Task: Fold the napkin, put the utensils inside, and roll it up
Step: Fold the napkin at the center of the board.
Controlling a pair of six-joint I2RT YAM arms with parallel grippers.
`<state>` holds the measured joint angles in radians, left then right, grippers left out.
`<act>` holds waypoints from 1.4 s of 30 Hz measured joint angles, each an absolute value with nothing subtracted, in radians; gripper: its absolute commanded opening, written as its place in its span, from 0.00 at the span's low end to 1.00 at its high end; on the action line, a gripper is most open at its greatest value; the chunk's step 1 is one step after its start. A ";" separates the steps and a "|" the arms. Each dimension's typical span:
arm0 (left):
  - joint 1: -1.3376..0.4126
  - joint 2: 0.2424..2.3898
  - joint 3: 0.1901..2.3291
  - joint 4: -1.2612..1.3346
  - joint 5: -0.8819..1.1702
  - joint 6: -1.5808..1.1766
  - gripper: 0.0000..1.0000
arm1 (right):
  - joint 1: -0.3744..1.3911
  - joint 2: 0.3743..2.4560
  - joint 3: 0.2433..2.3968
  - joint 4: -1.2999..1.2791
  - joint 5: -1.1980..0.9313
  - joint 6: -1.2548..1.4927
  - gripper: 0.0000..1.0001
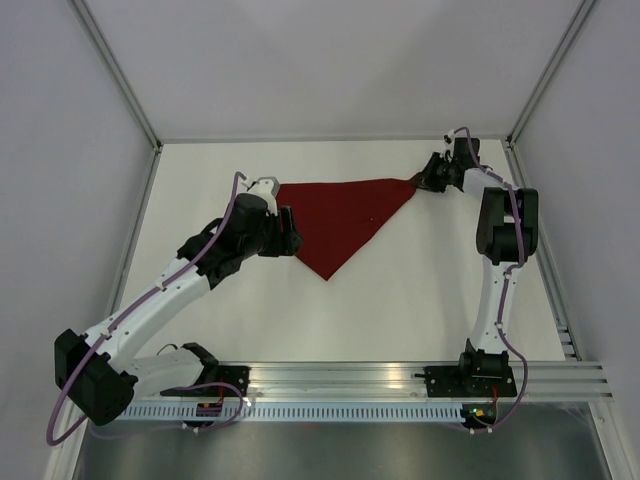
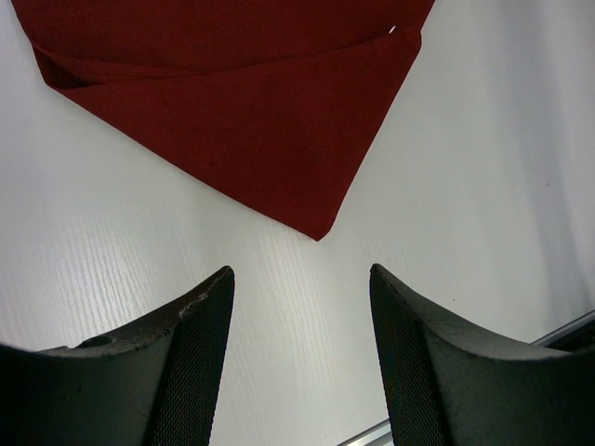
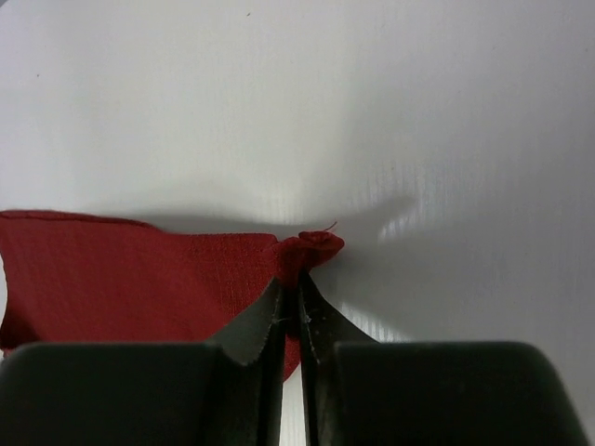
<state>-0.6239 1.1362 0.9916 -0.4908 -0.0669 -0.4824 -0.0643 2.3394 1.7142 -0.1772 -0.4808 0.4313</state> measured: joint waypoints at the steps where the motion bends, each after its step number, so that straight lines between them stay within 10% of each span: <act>1: -0.624 1.136 0.992 -0.490 -0.067 -0.483 0.64 | -0.063 2.326 1.699 -0.173 -0.481 0.421 0.13; 19: -0.624 1.089 0.992 -0.473 -0.081 -0.548 0.64 | 0.300 1.818 1.366 -0.125 -0.415 -0.067 0.13; 42: -0.624 0.957 0.992 -0.484 -0.128 -0.619 0.63 | 0.647 1.815 1.169 -0.169 -0.333 -0.390 0.11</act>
